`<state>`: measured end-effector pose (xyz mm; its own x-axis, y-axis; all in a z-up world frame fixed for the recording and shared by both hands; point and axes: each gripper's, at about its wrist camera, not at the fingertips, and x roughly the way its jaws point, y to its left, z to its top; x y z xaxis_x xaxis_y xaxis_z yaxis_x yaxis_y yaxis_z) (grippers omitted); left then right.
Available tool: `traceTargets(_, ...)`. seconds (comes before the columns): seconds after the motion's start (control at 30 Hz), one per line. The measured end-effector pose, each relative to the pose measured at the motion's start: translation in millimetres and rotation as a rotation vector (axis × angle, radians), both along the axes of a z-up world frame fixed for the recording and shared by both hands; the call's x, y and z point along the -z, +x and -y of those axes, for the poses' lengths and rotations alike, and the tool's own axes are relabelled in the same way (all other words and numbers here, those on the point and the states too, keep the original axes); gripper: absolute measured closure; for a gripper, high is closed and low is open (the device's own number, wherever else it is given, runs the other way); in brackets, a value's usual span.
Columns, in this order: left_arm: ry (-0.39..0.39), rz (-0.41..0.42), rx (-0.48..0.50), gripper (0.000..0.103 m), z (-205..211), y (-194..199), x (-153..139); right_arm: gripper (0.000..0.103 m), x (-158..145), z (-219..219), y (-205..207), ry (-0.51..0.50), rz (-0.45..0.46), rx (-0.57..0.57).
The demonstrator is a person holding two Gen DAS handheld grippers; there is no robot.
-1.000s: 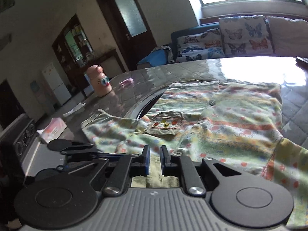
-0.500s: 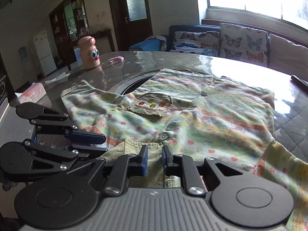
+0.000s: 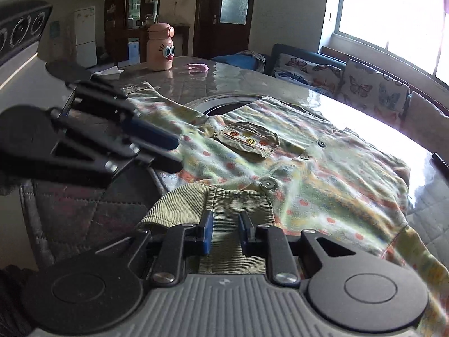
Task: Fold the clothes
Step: 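Pull the collar with the right gripper while the left gripper holds the shirt body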
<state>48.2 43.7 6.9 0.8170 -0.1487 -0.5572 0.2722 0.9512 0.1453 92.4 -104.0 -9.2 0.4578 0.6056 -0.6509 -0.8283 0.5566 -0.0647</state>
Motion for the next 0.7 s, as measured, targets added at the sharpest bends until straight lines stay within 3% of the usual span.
traceTargets(0.13, -0.036, 0.015, 0.004, 0.080, 10.6, 16.5, -3.7, 0.082, -7.1, 9.6, -0.1, 0.044, -0.040, 0.017)
traceTargets(0.27, -0.078, -0.011, 0.032, 0.080, 24.3, 33.8, 3.7, 0.081, -12.6, 31.6, 3.6, 0.084, -0.042, 0.109)
traceTargets(0.43, -0.046, -0.061, 0.077, 0.080, 40.7, 40.4, 21.4, 0.079, 0.2, 47.9, 12.6, 0.059, -0.088, 0.191)
traceTargets(0.7, -0.021, -0.041, 0.095, 0.080, 40.4, 32.5, 28.3, 0.077, -8.2, 58.3, 16.2, 0.099, -0.049, 0.211)
